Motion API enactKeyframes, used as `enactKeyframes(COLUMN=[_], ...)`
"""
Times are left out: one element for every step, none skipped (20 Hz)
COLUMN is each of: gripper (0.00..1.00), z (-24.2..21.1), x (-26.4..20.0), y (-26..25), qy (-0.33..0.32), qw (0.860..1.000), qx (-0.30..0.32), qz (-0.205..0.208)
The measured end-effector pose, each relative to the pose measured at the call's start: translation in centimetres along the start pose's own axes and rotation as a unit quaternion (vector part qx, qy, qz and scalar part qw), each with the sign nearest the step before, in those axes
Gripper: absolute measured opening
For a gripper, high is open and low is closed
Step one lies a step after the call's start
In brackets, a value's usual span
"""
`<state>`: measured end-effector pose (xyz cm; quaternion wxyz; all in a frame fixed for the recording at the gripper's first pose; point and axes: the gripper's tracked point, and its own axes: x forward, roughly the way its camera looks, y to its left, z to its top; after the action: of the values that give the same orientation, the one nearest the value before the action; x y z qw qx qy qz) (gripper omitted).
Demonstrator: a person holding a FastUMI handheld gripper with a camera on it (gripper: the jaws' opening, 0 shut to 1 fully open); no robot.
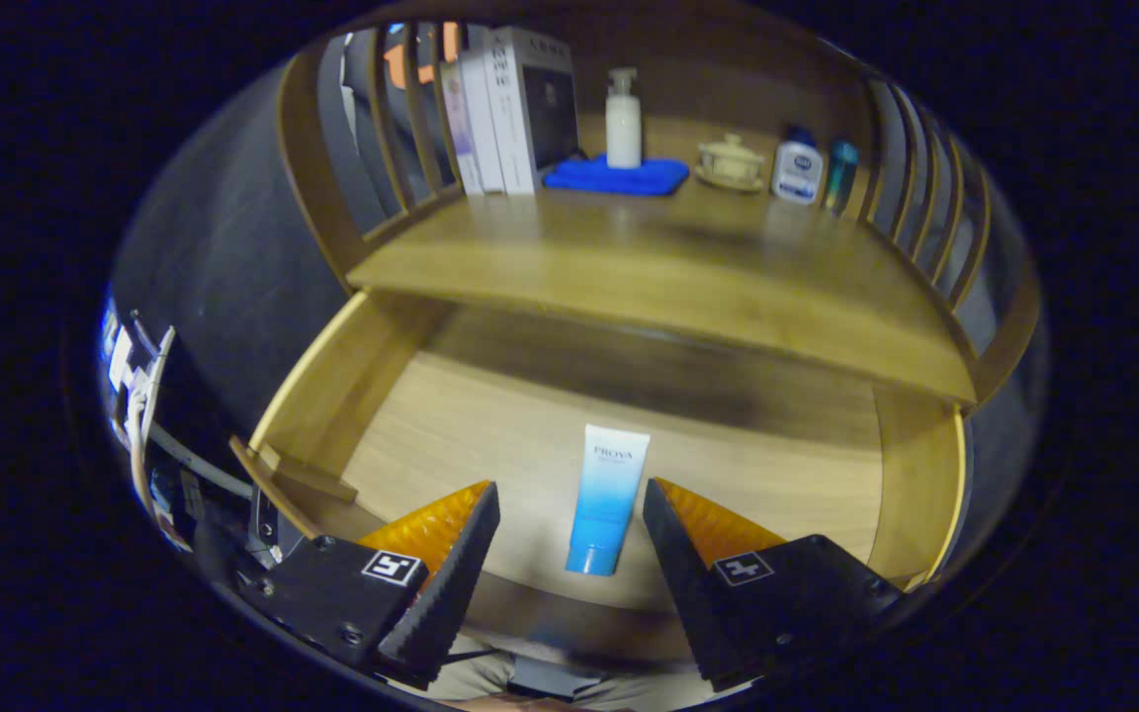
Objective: Pull open the drawer, take out the items inside it, and place them on the countertop above the cabinet.
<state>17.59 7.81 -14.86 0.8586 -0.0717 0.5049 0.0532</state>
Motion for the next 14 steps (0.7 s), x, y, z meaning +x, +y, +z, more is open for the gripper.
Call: enactKeyframes(gripper=[0.92,0.92,0.92,0.92,0.92,0.92,0.92,0.92,0.91,0.89,0.88,0.87,0.85,0.81], z=[-0.1,-0.1,-0.2,-0.3,-0.5,-0.7,-0.9,-1.1,-1.2,-1.3,-1.4,-1.6,-1.8,-1.9], x=[0.7,1.4,1.8,2.3,2.7,3.1,3.4,3.6,4.0,4.6,5.0,5.1,5.5,5.7], y=[-0.1,-0.3,-0.4,-0.7,-1.0,-1.5,-1.4,-1.4,-1.5,-1.7,-1.8,-1.9,-2.0,-2.1], qy=[0.019,0.035,0.053,0.069,0.085,0.102,0.111,0.124,0.131,0.138,0.142,0.148,0.153,0.157], qw=[1.0,0.999,0.998,0.997,0.996,0.994,0.992,0.99,0.989,0.988,0.987,0.986,0.985,0.984], qx=[0.002,0.005,0.012,0.021,0.024,0.032,0.043,0.048,0.054,0.056,0.059,0.061,0.063,0.066], qz=[-0.001,-0.006,-0.01,-0.018,-0.026,-0.035,-0.041,-0.04,-0.038,-0.041,-0.043,-0.044,-0.046,-0.049])
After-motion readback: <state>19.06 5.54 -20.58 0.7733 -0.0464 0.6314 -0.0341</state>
